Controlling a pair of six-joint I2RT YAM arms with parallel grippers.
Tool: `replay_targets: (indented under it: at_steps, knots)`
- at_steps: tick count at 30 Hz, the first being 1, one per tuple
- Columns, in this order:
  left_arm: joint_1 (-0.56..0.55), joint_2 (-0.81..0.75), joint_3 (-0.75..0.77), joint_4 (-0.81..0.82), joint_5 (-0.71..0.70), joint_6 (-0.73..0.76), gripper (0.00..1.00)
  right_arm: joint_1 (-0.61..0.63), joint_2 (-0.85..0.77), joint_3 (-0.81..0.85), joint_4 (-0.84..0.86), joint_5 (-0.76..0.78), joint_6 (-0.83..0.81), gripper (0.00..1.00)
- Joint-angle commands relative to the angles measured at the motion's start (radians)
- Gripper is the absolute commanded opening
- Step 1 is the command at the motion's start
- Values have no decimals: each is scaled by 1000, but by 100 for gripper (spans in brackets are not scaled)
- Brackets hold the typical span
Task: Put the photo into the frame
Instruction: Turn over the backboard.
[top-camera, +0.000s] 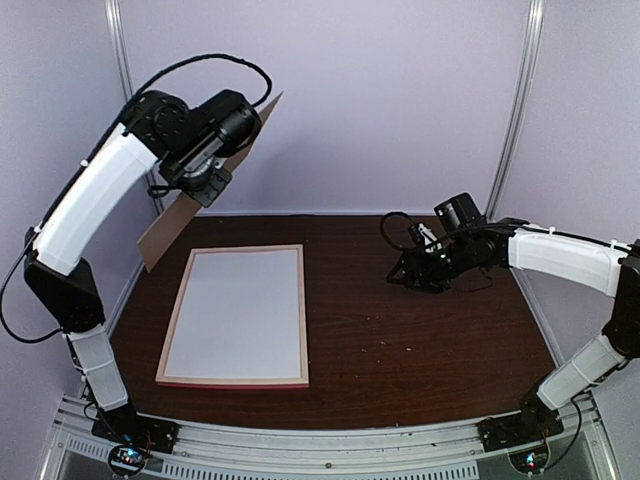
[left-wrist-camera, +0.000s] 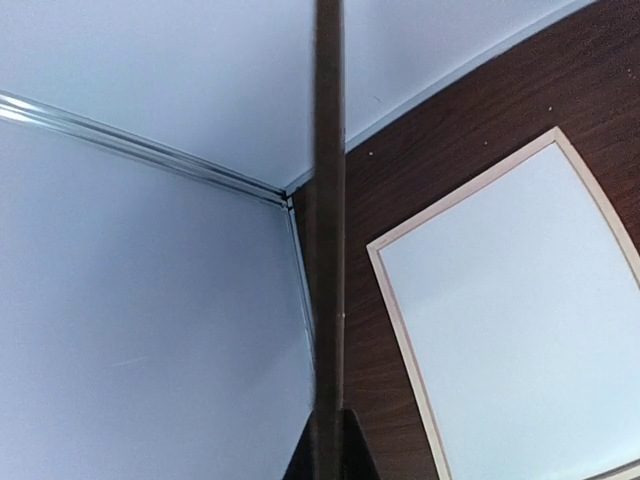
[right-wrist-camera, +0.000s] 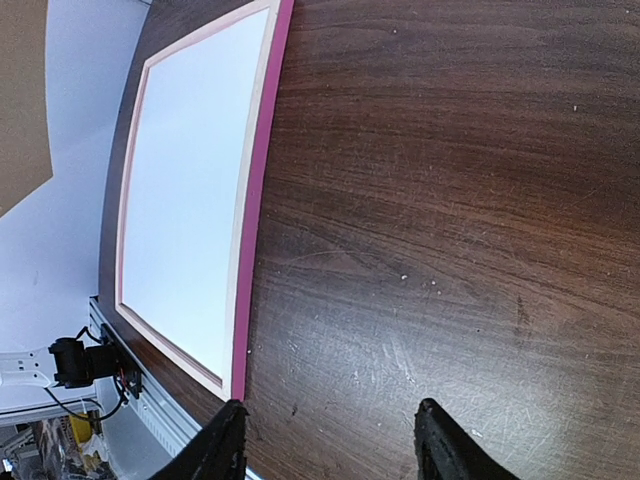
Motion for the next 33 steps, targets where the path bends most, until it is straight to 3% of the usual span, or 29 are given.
replay_targets:
  at_steps: [1,13,24,33]
  knots:
    - [-8,49,-7,-92,-126,-45,0,6,8,11,35,29,18,57]
    - [-42,224,-156,-134,-97,-160,0,9,28,-17,61,29,28,57]
    - [-98,260,-337,88,119,-159,0,12,23,-37,152,51,89,58]
    - [-150,315,-432,168,223,-213,18,15,126,-32,265,28,148,59]
